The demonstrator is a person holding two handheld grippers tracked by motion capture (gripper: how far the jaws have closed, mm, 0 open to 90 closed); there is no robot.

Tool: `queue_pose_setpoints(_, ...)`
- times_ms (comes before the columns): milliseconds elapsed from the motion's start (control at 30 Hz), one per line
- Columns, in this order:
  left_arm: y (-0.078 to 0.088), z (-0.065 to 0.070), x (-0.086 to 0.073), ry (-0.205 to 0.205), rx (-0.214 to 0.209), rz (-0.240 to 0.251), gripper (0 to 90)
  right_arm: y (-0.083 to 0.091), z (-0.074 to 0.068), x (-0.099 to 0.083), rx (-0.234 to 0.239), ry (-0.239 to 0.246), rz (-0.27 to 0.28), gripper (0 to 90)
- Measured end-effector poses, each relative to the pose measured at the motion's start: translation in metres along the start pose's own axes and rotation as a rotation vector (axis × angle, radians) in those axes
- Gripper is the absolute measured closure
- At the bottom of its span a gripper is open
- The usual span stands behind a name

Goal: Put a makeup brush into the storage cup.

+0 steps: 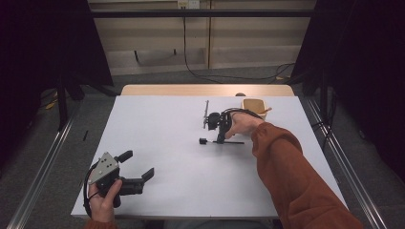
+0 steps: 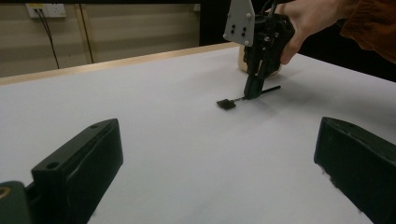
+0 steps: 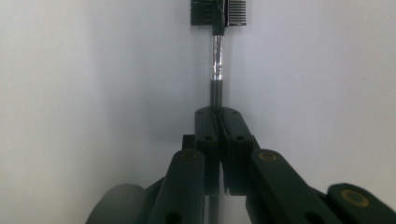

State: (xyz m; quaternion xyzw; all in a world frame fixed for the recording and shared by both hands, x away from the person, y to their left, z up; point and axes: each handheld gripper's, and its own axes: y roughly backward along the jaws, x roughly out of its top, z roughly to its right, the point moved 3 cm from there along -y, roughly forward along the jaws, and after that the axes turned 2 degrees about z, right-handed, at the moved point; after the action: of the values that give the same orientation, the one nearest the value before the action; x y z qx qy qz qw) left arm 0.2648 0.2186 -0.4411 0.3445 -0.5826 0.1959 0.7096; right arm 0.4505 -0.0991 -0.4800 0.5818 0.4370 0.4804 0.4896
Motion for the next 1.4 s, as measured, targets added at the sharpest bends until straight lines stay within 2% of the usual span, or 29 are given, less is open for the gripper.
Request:
queue_pose_setpoints(333, 0.000, 0.000, 0.000, 0.000, 0.000, 0.000, 1.3, 0.002, 0.002, -0.003, 0.015, -0.042, 0.019, 86.5)
queue_pose_setpoints(700, 0.000, 0.000, 0.000, -0.001, 0.001, 0.000, 1.3, 0.012, 0.004, -0.008, -0.009, -0.084, 0.059, 86.4)
queue_pose_setpoints(733, 0.000, 0.000, 0.000, -0.001, 0.001, 0.000, 1.3, 0.014, 0.004, -0.008, -0.032, -0.085, 0.062, 86.5)
queue_pose_setpoints(800, 0.000, 0.000, 0.000, -0.003, 0.001, 0.000, 1.3, 0.018, 0.004, -0.010, -0.034, -0.098, 0.075, 86.5)
queue_pose_setpoints(1000, 0.000, 0.000, 0.000, -0.001, 0.003, 0.000, 1.3, 0.032, 0.006, -0.014, -0.061, -0.141, 0.149, 86.5)
queue_pose_setpoints(1200, 0.000, 0.001, 0.000, -0.002, 0.005, -0.001, 1.3, 0.039, 0.003, -0.020, -0.061, -0.182, 0.217, 86.4)
queue_pose_setpoints(1267, 0.000, 0.000, 0.000, -0.002, 0.003, 0.000, 1.3, 0.040, 0.004, -0.023, -0.080, -0.205, 0.236, 86.4)
queue_pose_setpoints(1300, 0.000, 0.000, 0.000, -0.005, 0.004, 0.000, 1.3, 0.041, 0.004, -0.025, -0.078, -0.210, 0.239, 86.4)
queue_pose_setpoints(1400, 0.001, 0.000, 0.000, 0.000, 0.005, 0.003, 1.3, 0.045, 0.001, -0.027, -0.111, -0.214, 0.276, 86.4)
